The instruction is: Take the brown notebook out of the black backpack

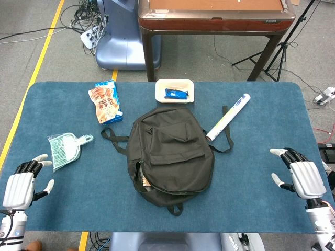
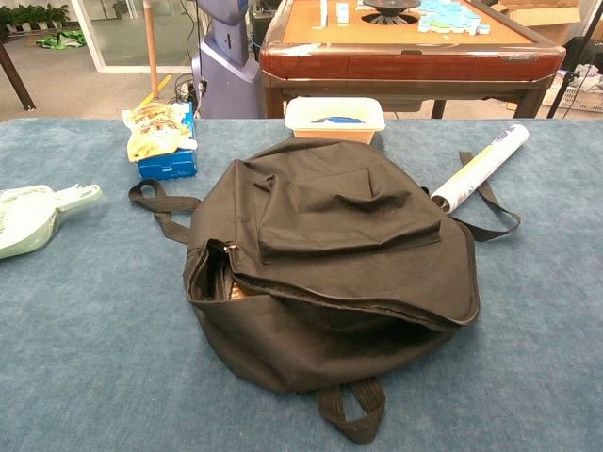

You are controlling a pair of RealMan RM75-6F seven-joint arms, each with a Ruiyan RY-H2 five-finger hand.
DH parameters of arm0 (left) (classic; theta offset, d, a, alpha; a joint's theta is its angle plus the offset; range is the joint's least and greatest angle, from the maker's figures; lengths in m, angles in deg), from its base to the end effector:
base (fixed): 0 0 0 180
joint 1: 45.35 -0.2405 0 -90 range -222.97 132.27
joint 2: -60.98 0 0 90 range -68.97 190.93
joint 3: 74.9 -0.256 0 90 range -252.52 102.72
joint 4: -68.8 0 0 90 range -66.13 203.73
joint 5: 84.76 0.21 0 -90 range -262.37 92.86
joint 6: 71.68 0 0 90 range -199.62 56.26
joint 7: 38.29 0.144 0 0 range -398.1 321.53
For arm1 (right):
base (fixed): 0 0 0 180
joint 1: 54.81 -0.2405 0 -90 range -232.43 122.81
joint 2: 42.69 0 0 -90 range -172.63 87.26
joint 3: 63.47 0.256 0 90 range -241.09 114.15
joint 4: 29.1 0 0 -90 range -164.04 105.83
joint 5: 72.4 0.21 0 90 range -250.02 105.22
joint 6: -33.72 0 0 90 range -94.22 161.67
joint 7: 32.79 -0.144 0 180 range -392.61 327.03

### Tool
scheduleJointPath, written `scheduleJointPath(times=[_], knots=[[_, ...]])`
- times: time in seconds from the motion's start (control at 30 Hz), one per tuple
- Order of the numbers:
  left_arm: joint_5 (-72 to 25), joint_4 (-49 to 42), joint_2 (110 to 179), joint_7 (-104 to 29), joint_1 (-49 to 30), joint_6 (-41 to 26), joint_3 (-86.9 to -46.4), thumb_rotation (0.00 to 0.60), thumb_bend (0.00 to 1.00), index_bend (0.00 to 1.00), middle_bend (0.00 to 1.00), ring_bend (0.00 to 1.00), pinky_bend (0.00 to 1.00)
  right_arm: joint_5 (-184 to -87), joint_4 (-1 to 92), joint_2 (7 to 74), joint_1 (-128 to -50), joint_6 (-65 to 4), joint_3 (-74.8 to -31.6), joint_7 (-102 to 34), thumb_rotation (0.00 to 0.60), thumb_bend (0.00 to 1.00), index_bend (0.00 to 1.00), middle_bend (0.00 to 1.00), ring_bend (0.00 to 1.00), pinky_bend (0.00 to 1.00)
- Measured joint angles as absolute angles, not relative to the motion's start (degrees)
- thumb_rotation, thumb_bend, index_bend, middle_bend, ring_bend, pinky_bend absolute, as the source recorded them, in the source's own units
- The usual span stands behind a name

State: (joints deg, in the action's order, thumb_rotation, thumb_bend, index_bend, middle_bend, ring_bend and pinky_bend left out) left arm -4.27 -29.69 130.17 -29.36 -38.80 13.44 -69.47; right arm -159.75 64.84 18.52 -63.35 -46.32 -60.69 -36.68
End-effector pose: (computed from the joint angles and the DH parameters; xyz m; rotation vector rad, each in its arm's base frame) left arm -0.2843 0.1957 0.1328 -1.3044 -0.9402 -0.9340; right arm -0.2993 -0.1996 0.1597 1.4759 -0.9542 0.9425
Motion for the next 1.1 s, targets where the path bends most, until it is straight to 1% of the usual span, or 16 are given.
scheduleJointPath(times=[0.27,0.47,0.57,0.67,0.73,0.87,0.93,1.1], knots=[[-4.2,-30.3,129.7,-29.1,-39.2,13.9,-69.7,0.600,0.28,0.33,0.22,0.24,0.19,-161.7,65.6,17.9,-63.5,-46.2,-61.6,-36.7,0.600,0.31,0.24,0.26,0.16,0.31],[-3.7,-31.2,129.1,-29.2,-39.5,14.6,-69.8,0.600,0.28,0.33,0.22,0.24,0.19,-165.3,67.2,17.4,-65.8,-42.6,-63.0,-37.3,0.600,0.31,0.24,0.25,0.15,0.31],[-3.3,-31.6,128.9,-29.2,-39.7,14.9,-70.0,0.600,0.28,0.33,0.22,0.24,0.19,-167.3,68.2,17.6,-67.8,-40.1,-63.6,-37.9,0.600,0.29,0.24,0.24,0.14,0.30],[-2.9,-32.1,128.5,-29.2,-39.9,15.2,-70.1,0.600,0.28,0.33,0.22,0.24,0.19,-168.8,69.2,18.1,-70.0,-36.9,-64.1,-38.2,0.600,0.23,0.19,0.21,0.10,0.25],[-2.6,-32.6,128.2,-29.2,-40.0,15.5,-70.2,0.600,0.28,0.33,0.22,0.24,0.19,-169.6,70.0,18.7,-71.9,-34.1,-64.3,-37.9,0.600,0.18,0.16,0.17,0.07,0.19],[-2.1,-33.1,127.6,-29.3,-40.3,15.9,-70.3,0.600,0.28,0.33,0.22,0.24,0.19,-170.0,71.7,20.6,-75.4,-28.4,-64.5,-36.4,0.600,0.11,0.09,0.10,0.00,0.09],[-1.9,-33.3,127.2,-29.4,-40.4,16.0,-70.5,0.600,0.28,0.33,0.22,0.24,0.19,-169.8,72.5,21.9,-77.2,-25.5,-64.3,-35.1,0.600,0.10,0.07,0.07,0.00,0.07],[-1.0,-33.5,126.5,-30.5,-40.8,16.4,-70.8,0.600,0.28,0.33,0.22,0.24,0.19,-166.6,73.2,28.1,-81.5,-19.8,-62.5,-30.0,0.600,0.09,0.06,0.07,0.00,0.06]])
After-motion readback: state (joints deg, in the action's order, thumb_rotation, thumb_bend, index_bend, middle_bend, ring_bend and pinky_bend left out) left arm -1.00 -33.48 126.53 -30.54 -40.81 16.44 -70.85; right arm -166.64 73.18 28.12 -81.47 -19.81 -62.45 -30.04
